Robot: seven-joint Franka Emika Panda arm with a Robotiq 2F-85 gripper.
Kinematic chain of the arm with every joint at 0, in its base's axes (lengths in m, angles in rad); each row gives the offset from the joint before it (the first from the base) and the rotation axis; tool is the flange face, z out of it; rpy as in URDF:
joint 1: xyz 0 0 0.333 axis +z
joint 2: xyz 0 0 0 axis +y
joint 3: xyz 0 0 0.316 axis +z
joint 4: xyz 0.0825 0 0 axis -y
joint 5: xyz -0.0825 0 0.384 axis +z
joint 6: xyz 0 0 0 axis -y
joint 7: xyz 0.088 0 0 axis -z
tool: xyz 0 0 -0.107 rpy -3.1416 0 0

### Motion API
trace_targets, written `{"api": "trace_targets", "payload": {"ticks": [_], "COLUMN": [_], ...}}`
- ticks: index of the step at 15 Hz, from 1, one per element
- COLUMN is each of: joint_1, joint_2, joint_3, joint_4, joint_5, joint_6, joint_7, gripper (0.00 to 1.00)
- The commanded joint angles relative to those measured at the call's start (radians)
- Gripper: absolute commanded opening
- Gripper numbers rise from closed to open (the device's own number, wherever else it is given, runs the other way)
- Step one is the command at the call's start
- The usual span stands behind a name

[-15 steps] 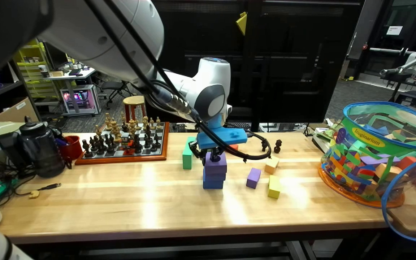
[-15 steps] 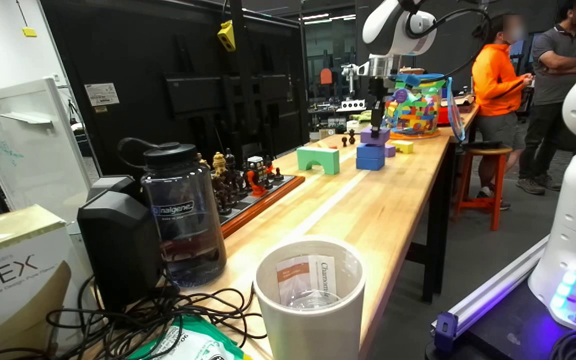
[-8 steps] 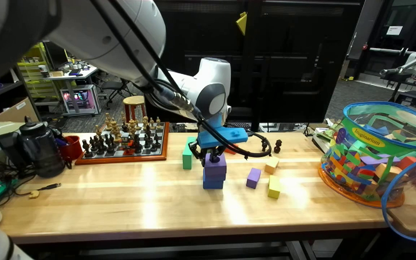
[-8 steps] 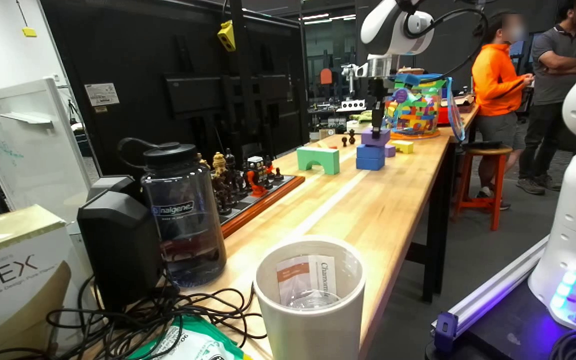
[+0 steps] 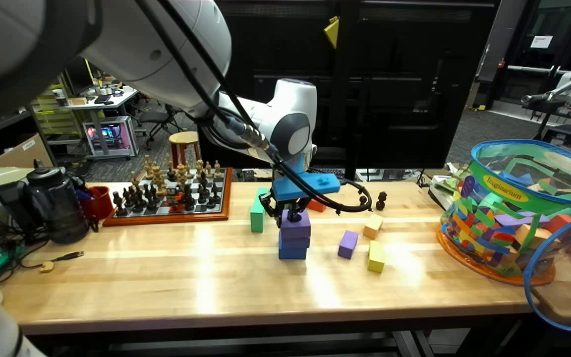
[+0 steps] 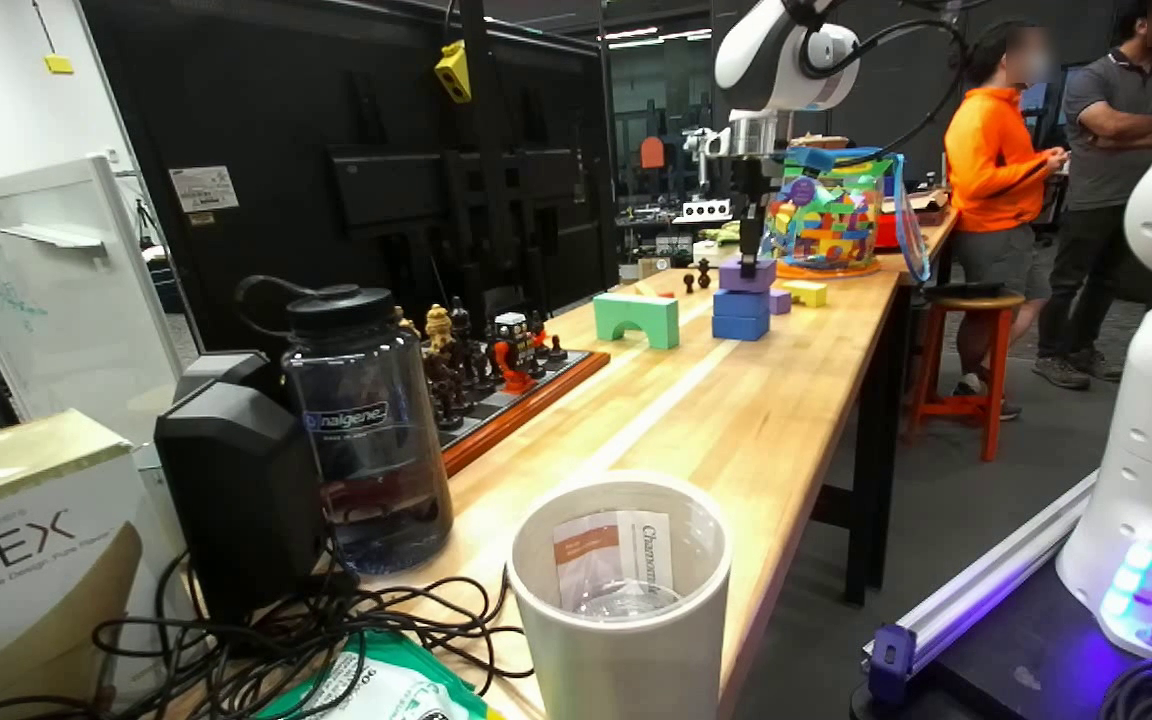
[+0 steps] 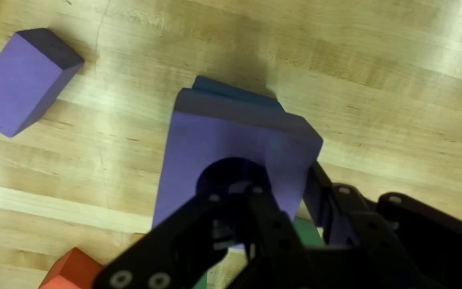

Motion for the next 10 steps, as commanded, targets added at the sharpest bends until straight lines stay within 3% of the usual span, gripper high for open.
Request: {"api": "trace_targets", "payload": {"ticks": [1,3,10], "joint_1": [-0.001,-0.002,-0.004], "joint_2": [0.011,0.014,0.017], "joint_3": [0.008,0.009,0.009], "joint_4": [0.027,0.031,0.036], "joint_5": [-0.017,-0.014,-0.007], "joint_6": [-0.027,-0.028,-0.030], "joint_7": [-0.007,-0.008,-0.010], "gripper": [0.51,0.55,0.99]}}
